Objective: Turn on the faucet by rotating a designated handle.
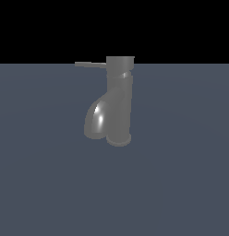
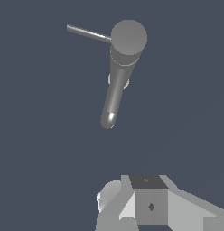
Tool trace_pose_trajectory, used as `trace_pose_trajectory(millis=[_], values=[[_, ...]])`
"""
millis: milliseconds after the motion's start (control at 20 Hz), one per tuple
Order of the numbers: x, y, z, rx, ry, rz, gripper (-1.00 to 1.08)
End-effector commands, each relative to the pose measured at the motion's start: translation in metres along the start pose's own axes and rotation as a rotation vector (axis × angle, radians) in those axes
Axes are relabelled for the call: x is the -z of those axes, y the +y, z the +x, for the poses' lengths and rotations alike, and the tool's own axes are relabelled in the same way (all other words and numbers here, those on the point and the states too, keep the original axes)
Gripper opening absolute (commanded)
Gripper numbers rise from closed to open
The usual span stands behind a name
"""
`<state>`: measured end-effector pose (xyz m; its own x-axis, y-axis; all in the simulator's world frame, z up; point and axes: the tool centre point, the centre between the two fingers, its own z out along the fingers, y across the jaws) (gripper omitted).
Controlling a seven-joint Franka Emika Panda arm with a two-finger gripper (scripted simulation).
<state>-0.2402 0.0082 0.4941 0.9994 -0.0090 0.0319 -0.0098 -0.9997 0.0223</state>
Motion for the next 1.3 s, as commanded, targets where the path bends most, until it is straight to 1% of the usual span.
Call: trace_pose_trajectory(millis=[0,400,1250], values=[[-0.001,-0.001,0.005,-0.025,-0.001,0.004,-1.0],[-0.006,-0.006,0.03,-0.156,-0.006,0.023,-1.0],[-0.032,-0.022,0.106,-0.561,-0.035,0.06,-1.0]])
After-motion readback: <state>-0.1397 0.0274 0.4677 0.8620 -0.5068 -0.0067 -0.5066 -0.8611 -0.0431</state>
